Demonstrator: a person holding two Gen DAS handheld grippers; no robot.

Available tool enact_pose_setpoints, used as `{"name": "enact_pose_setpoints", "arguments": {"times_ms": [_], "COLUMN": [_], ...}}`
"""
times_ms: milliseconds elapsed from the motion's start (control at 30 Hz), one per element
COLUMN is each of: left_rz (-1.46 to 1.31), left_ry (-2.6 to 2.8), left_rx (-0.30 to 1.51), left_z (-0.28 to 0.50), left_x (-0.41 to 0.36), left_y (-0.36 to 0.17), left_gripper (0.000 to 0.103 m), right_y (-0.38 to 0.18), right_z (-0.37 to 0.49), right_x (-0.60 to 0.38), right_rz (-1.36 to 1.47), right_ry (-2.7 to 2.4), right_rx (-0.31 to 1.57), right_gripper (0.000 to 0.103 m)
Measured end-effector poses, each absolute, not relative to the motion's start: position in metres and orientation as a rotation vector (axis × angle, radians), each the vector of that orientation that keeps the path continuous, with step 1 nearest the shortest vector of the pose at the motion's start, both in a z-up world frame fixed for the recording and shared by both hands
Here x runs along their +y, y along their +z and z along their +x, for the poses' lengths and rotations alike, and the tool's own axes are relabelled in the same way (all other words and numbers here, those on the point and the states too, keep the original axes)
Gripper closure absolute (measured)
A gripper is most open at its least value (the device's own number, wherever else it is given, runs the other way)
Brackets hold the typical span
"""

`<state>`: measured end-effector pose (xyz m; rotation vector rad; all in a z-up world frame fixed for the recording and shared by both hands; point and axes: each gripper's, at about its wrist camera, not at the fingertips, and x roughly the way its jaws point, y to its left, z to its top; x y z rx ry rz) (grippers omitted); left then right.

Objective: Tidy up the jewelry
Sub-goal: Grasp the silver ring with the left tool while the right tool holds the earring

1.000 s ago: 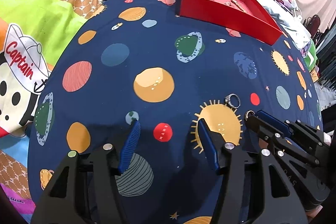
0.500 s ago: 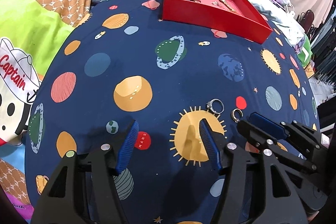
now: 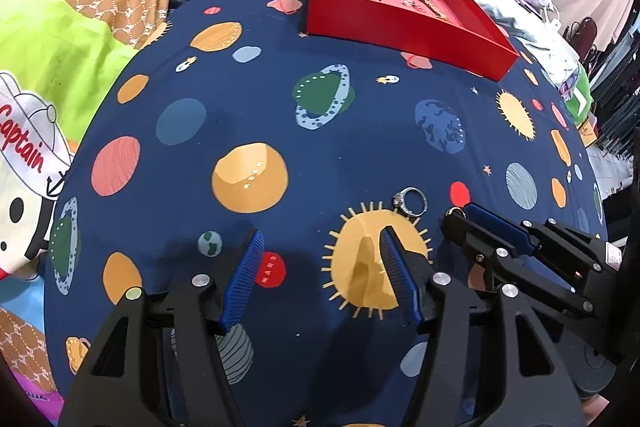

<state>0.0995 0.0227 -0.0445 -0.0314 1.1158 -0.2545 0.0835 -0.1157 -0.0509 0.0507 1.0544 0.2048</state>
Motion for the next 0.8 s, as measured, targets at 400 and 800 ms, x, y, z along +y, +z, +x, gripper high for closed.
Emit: {"name": "enact_pose_setpoints", "arguments": {"times_ms": [400, 800], "left_rz": [0.013, 0.078], "left_ry": [-0.365, -0.344], "left_rx": [1.087, 1.061], "left_z": [0.110, 0.115], "left_x": [-0.021, -0.032], "left_y": [-0.051, -0.052], "left_gripper": [0.045, 0.088], "right_y": [-0.033, -0.033], "right_z": [0.069, 0.064], "right_x": [-0.163, -0.174], "right_rz": [0.161, 0.197], "right_ry": [0.108, 0.096], "right_rx": [1.030, 1.029], "right_gripper": [0.087, 0.087]}}
